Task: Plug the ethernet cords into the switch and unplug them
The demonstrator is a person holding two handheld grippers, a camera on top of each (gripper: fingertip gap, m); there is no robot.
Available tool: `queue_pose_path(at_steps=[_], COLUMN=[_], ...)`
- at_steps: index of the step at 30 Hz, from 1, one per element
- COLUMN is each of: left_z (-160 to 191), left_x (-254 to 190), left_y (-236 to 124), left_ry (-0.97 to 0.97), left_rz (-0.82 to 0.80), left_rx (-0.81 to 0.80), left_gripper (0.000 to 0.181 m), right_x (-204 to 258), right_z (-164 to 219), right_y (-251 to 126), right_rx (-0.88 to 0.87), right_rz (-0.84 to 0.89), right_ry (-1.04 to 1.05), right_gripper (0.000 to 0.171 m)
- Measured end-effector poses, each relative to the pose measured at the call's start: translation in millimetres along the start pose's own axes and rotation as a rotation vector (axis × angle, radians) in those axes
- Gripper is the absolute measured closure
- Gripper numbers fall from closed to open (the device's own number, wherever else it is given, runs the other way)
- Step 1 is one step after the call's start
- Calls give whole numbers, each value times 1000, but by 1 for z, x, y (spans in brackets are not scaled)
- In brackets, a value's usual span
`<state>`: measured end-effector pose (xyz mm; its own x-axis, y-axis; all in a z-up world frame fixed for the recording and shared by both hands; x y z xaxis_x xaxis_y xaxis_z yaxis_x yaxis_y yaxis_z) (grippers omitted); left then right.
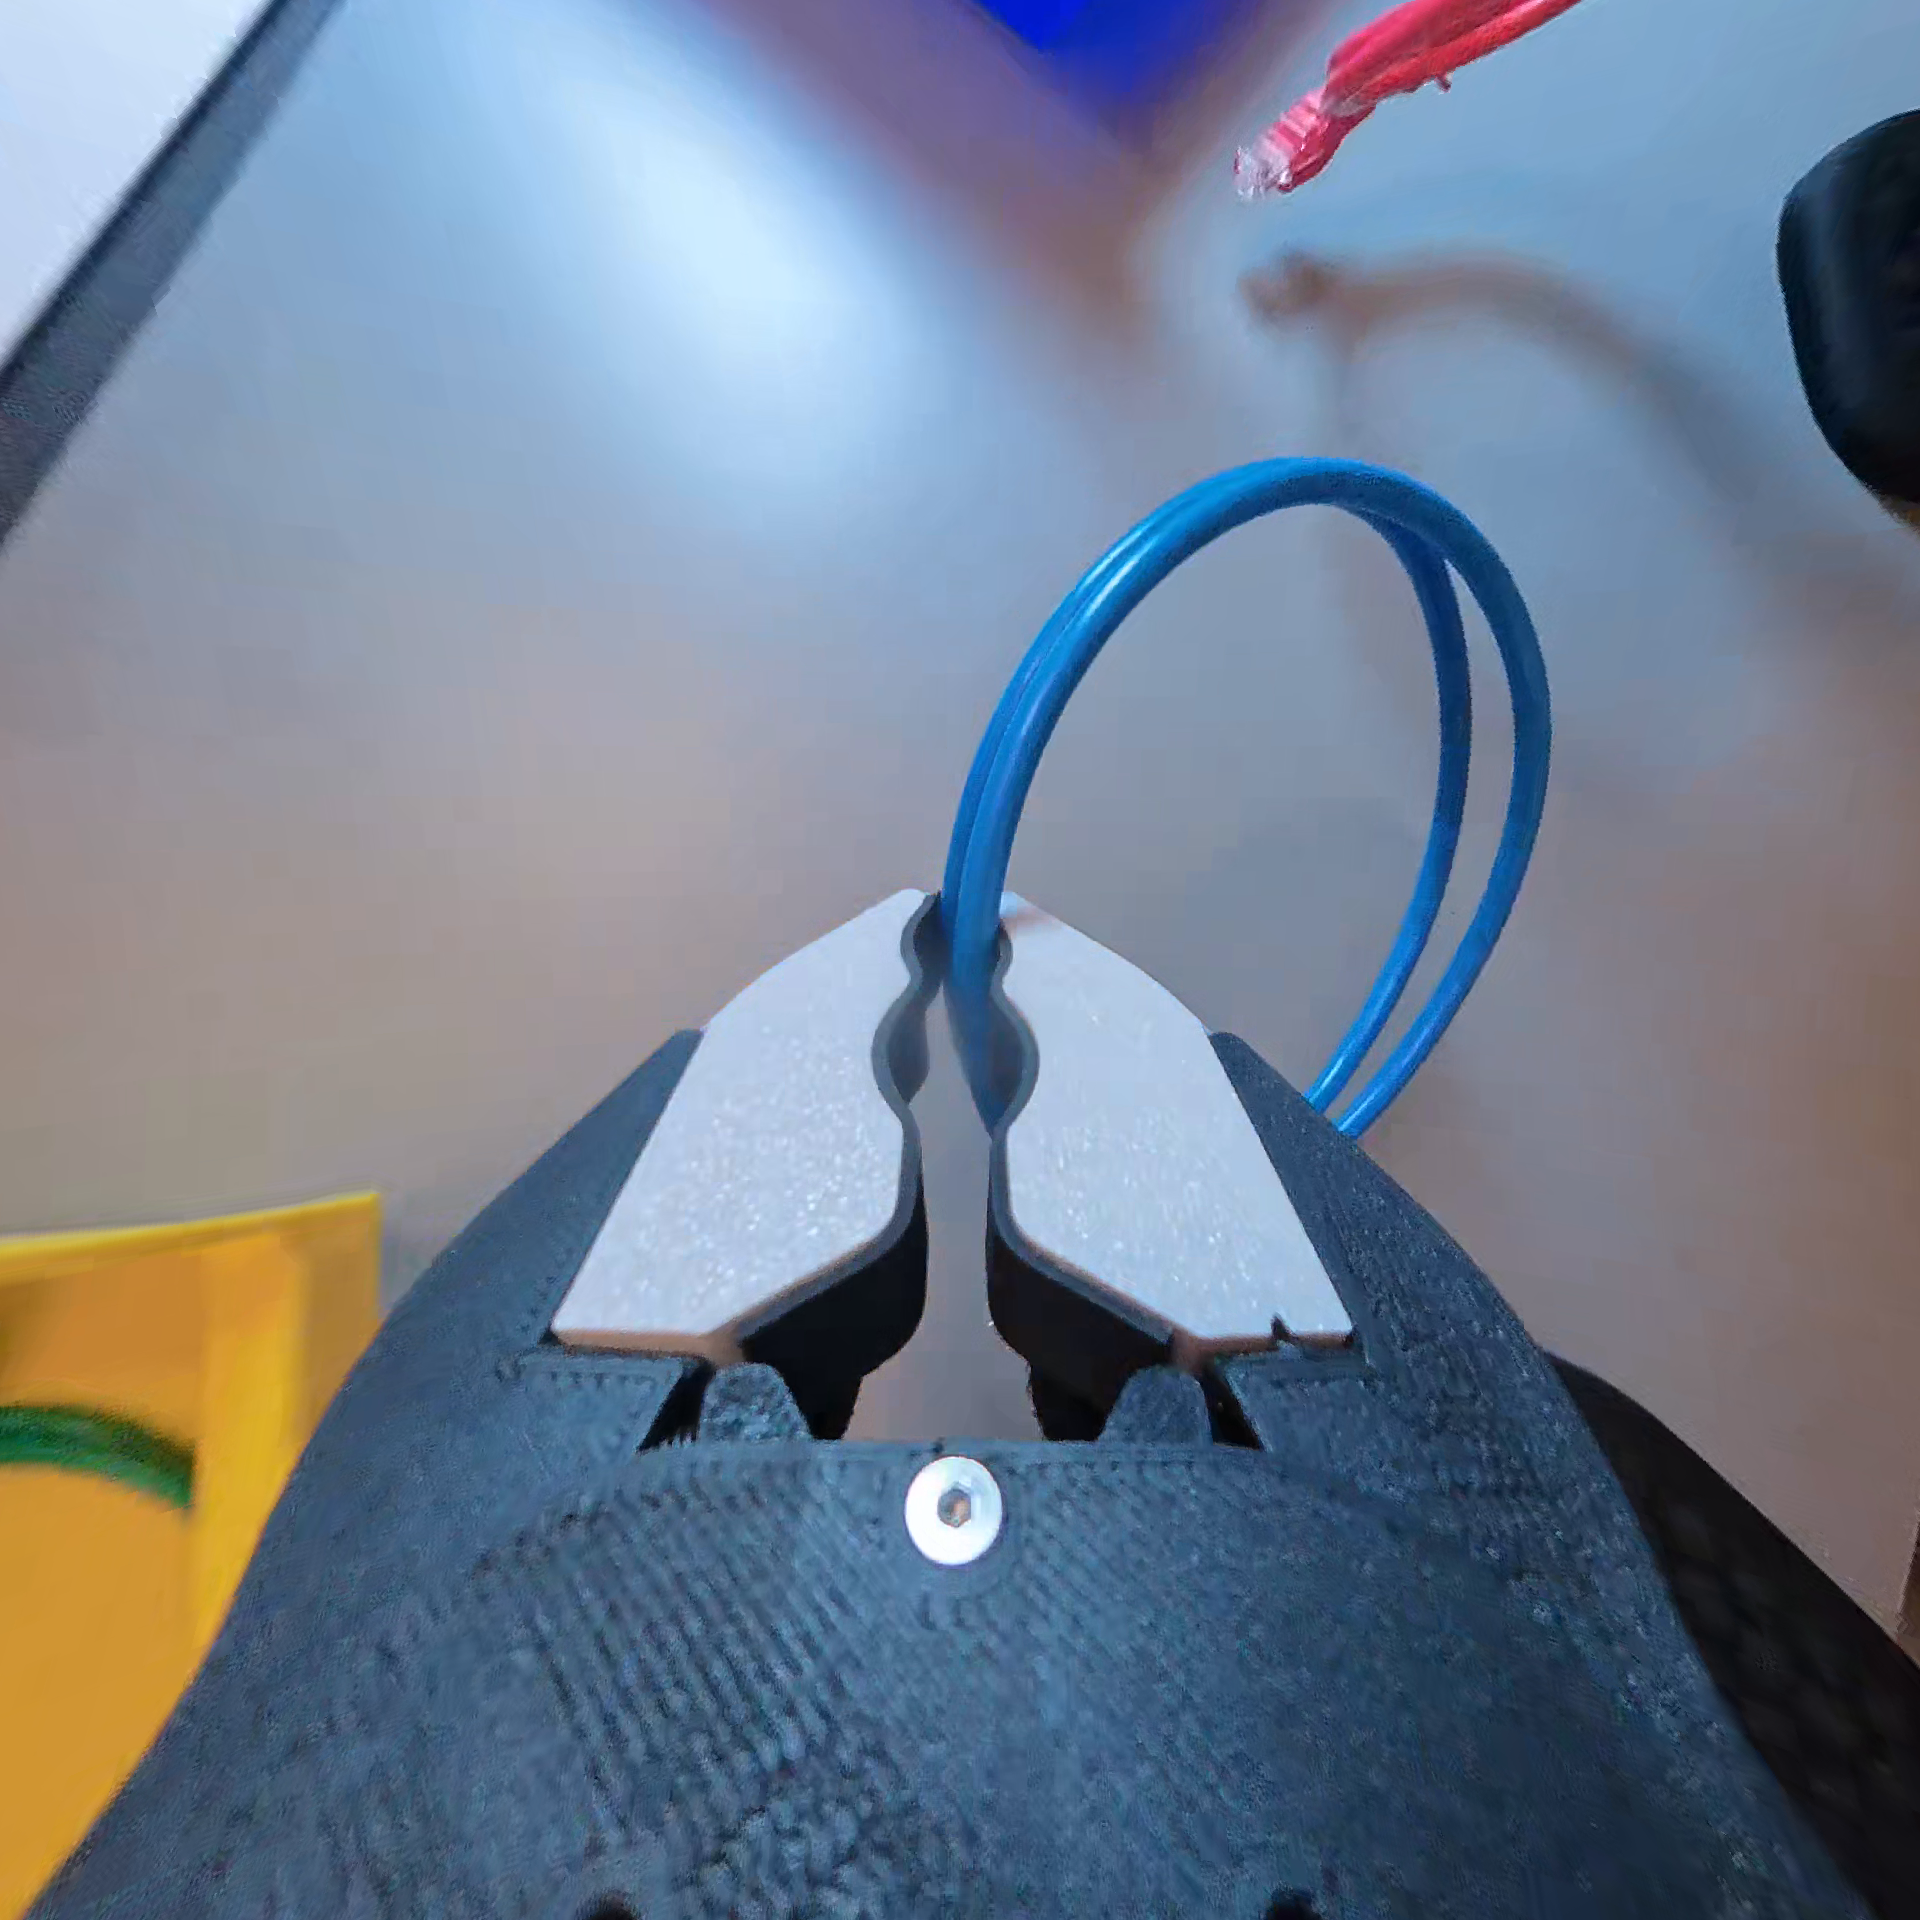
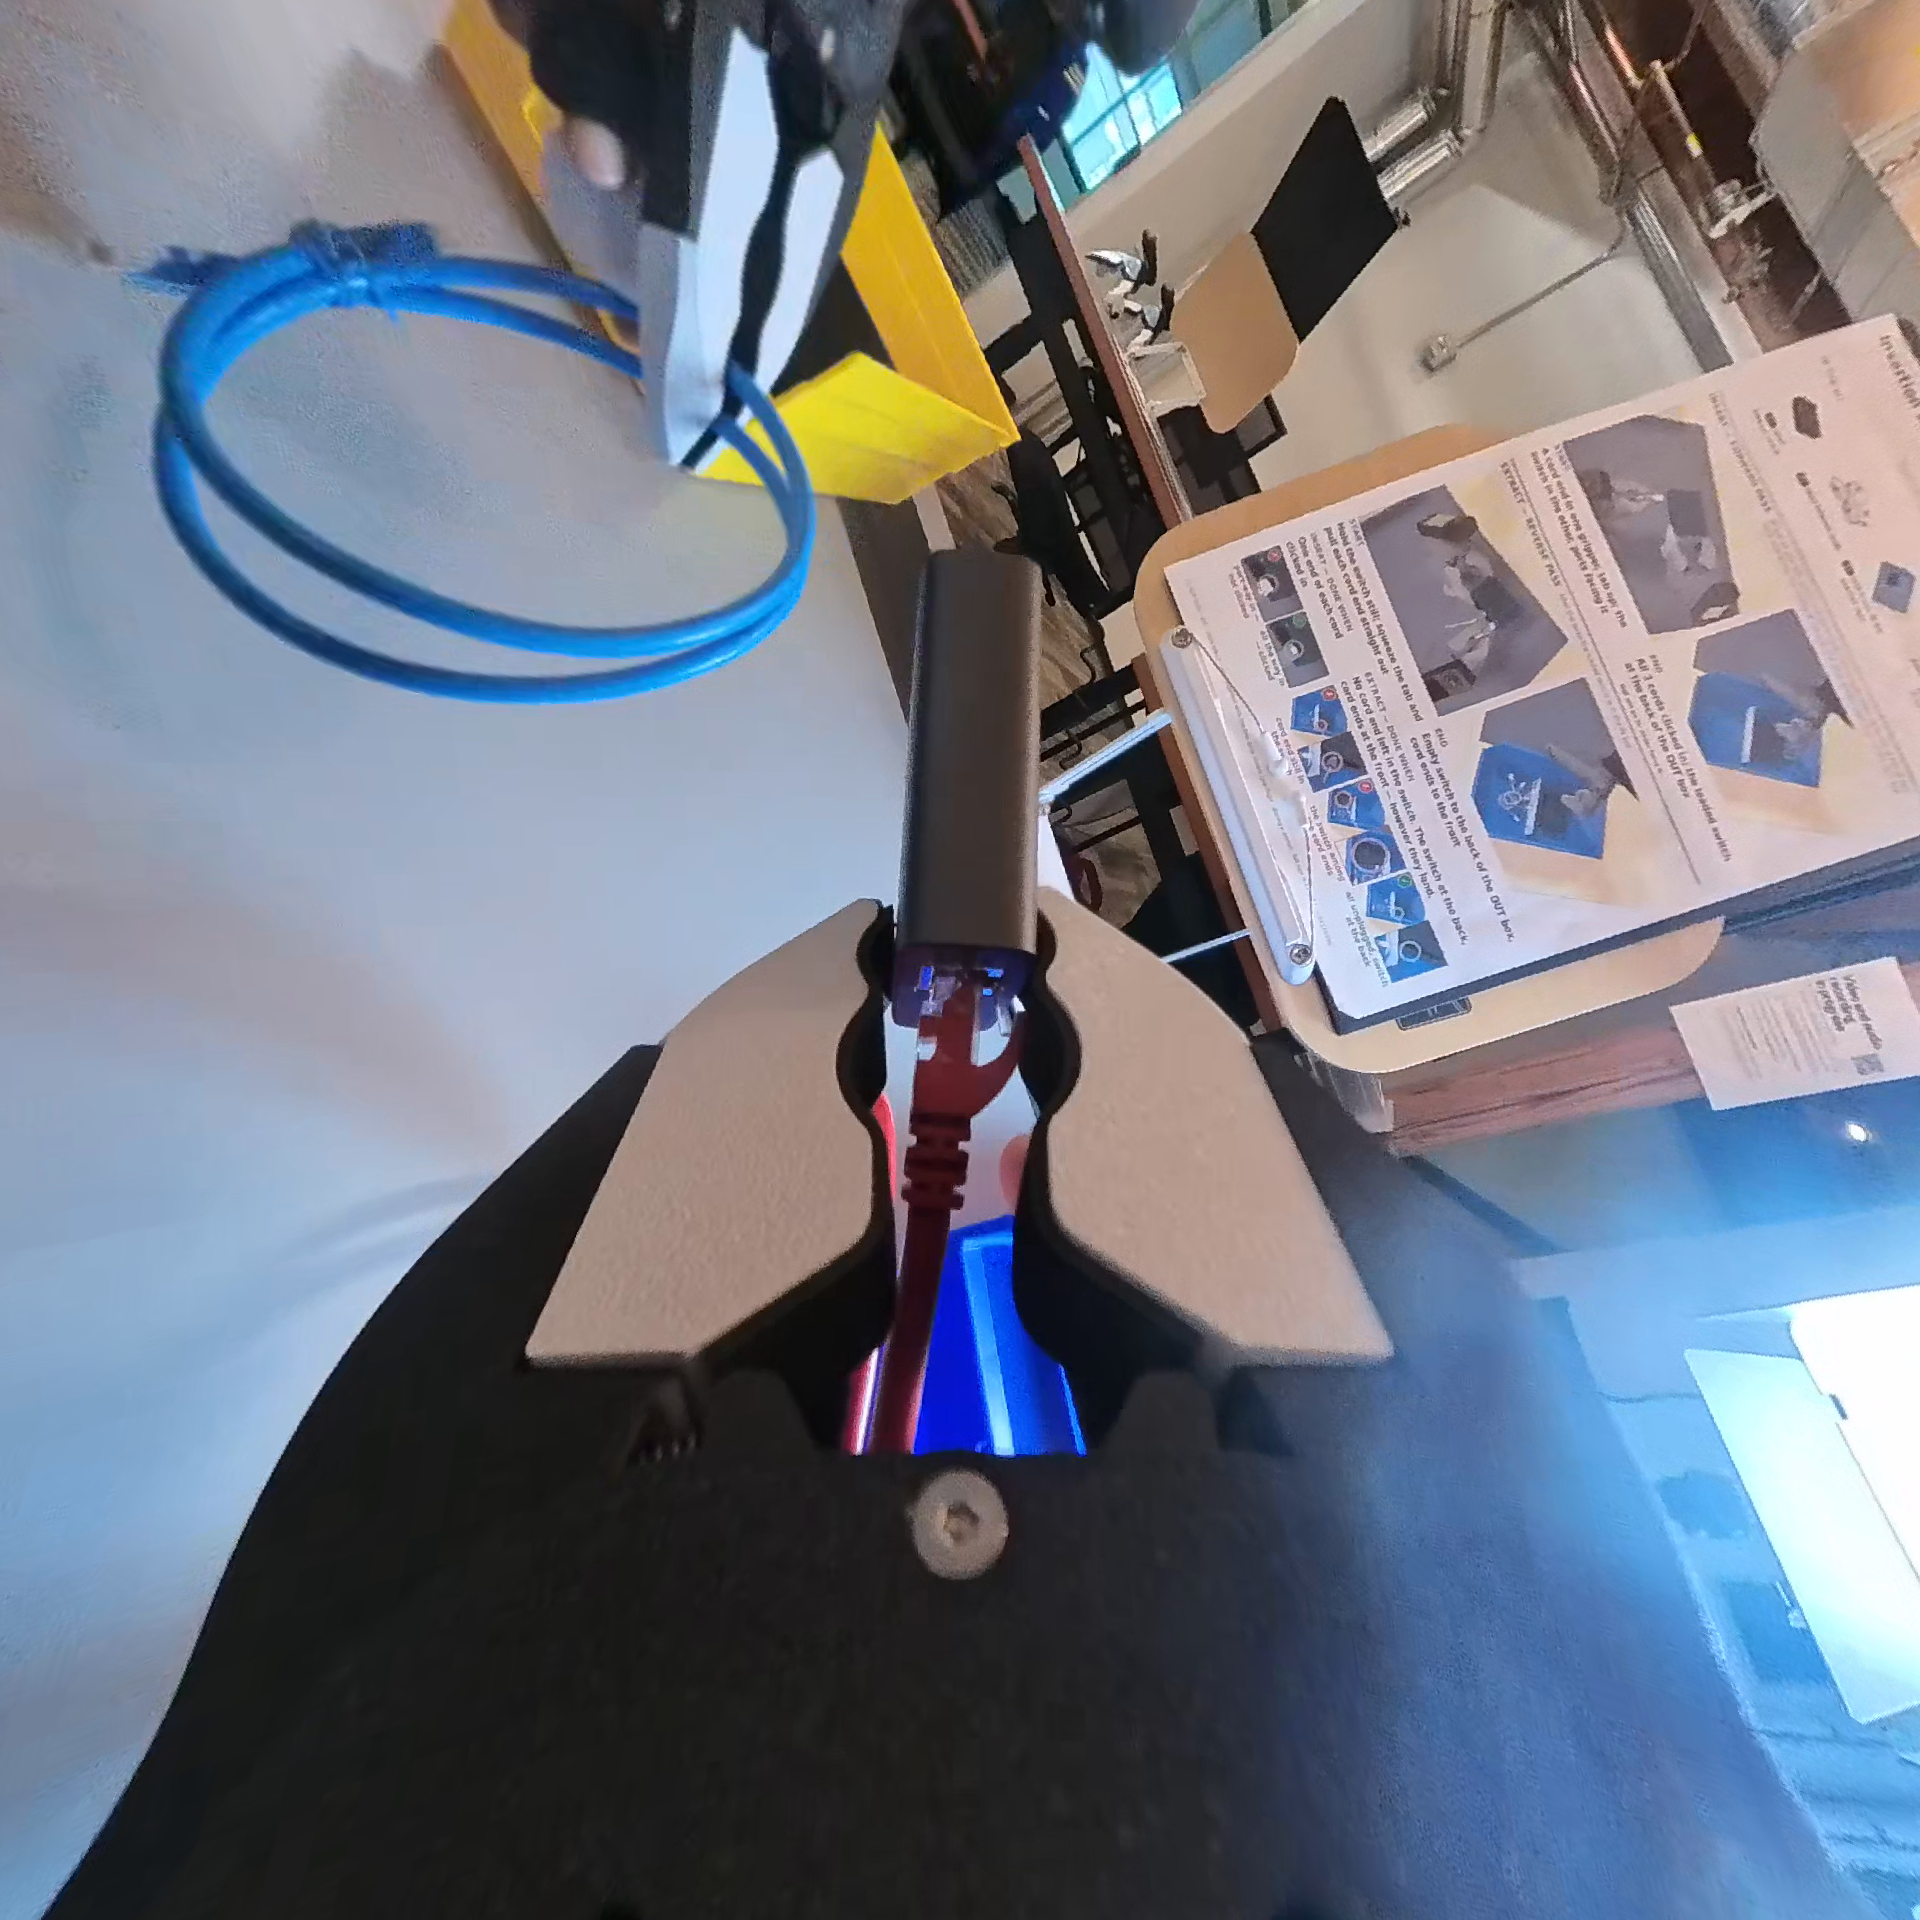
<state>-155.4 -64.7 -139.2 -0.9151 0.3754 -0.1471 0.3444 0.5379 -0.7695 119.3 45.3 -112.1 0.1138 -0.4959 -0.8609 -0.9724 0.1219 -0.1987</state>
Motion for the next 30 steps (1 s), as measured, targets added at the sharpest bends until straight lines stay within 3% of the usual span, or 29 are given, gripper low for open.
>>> queue_pose_path(at_steps=[4,7,11,15,24,28,30], left_z=[-7,-21,-36,-6,50,47,36], left_x=[5,8,-5,-29,-32,-23,-19], left_y=[23,15,-21,-18,-13,-21,-25], left_ry=[-64,-58,111,461,383,329,296], left_rz=[57,30,-56,-104,35,-59,-202], left_rx=[-57,-225,-605,-763,-887,-961,-1041], left_gripper=[175,175,175,175,175,175,175], right_x=[0,-2,-7,-12,-6,-5,-5], right_z=[6,10,16,20,16,14,16], right_y=[2,2,0,-3,1,2,4], right_rx=[17,24,29,29,31,27,29], right_rz=[0,11,36,54,45,42,38], right_ry=[3,9,34,57,32,33,37], right_gripper=[149,149,149,149,149,149,149])
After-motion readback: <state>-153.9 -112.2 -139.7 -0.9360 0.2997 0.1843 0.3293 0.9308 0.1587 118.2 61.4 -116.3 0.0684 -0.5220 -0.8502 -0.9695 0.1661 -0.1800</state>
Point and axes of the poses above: each gripper's, where its closed fingertips meet, y out along the fingers, z out of its underside, x = y × z across the jaws, the point moved 9 cm from there along -y, back along the fingers, and after that the axes turned 4 degrees about -y, right-handed, at the moved point
